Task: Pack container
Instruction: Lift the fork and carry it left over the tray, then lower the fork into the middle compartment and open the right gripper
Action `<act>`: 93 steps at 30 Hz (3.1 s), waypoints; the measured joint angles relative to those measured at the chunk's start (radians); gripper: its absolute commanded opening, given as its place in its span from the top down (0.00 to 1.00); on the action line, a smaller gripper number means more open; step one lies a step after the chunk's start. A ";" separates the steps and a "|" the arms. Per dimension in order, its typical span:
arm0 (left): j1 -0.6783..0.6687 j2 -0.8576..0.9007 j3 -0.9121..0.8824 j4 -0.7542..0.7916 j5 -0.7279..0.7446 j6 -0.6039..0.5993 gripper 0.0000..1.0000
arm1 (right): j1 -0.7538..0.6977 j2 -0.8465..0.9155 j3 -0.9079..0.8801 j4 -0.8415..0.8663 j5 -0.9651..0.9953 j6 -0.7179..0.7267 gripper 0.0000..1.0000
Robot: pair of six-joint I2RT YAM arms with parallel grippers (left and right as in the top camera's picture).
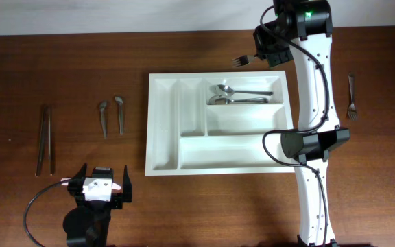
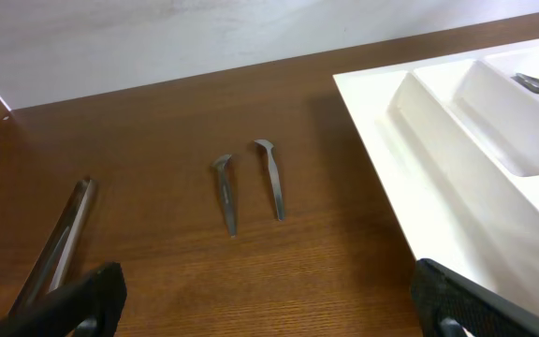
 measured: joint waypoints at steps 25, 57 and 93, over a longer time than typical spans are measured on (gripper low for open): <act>0.000 0.000 0.000 0.000 0.000 0.000 0.01 | -0.052 0.000 0.000 0.000 0.051 0.007 0.96; 0.000 0.000 0.000 0.000 0.000 0.000 0.01 | 0.021 -0.050 -0.001 0.000 0.324 0.008 0.96; 0.000 0.000 0.000 0.000 0.000 0.000 0.01 | 0.117 -0.241 -0.603 0.009 0.224 0.301 0.93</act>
